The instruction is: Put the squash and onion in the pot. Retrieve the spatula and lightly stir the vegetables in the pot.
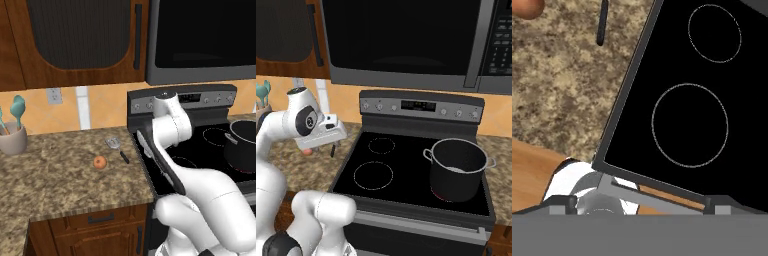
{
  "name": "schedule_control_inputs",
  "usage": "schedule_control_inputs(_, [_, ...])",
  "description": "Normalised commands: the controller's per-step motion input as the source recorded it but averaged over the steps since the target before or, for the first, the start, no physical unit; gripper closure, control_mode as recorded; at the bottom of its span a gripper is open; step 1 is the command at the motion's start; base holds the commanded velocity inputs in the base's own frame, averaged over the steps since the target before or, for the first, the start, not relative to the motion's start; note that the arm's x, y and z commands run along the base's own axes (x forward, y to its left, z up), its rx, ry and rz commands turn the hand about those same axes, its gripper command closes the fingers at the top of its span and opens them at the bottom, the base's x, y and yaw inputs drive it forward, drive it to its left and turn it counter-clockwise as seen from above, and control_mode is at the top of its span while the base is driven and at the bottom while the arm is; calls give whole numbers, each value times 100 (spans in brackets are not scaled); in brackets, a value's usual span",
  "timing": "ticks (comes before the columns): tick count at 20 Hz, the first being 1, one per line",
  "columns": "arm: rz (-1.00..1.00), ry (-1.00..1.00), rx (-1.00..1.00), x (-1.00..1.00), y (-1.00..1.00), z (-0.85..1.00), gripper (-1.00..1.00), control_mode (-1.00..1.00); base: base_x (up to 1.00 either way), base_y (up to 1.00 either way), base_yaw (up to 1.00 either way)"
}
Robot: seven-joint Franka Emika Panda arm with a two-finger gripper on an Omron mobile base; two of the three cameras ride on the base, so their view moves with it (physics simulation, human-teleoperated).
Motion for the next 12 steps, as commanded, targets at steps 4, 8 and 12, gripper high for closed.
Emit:
schedule_control_inputs(4, [14, 3, 0, 0, 100, -47, -100, -100, 0, 0, 0])
schedule_control_inputs(8, [10, 0, 0, 7, 100, -40, -100, -100, 0, 0, 0])
schedule_control_inputs(12, [4, 0, 1, 34, 100, -35, -100, -100, 0, 0, 0])
